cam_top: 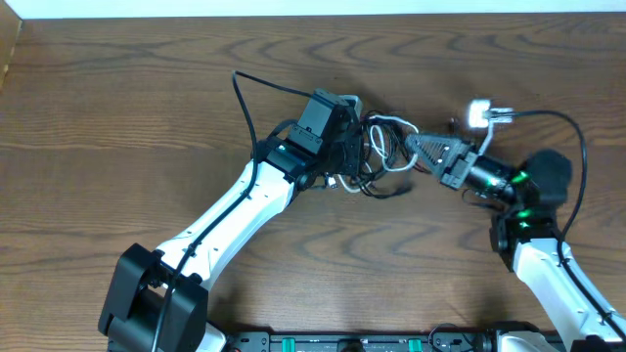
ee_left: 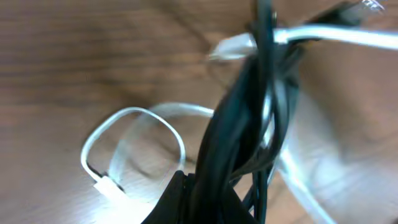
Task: Untangle cables
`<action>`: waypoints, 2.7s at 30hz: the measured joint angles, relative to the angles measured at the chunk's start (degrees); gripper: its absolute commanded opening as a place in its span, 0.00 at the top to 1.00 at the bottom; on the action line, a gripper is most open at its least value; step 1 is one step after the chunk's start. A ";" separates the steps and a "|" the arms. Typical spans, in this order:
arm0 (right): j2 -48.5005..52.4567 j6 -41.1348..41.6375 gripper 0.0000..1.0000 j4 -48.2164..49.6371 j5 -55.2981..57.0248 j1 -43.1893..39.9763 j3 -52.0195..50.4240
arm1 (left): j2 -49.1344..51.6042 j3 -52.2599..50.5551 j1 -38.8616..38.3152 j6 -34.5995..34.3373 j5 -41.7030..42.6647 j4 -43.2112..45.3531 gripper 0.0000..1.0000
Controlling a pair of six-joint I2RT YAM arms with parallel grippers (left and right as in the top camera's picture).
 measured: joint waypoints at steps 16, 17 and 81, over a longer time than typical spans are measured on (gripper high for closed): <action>0.02 7.30 0.99 9.44 -2.38 -24.02 0.07 | -0.02 0.00 0.00 0.39 -17.84 -7.13 0.93; 0.02 7.06 0.99 9.03 -2.34 -26.21 0.07 | -0.02 0.00 0.00 0.39 -20.33 -7.54 0.93; 11.56 -63.30 0.99 -44.52 74.66 -40.81 39.50 | -0.02 0.00 0.00 -0.02 -51.78 -9.07 0.92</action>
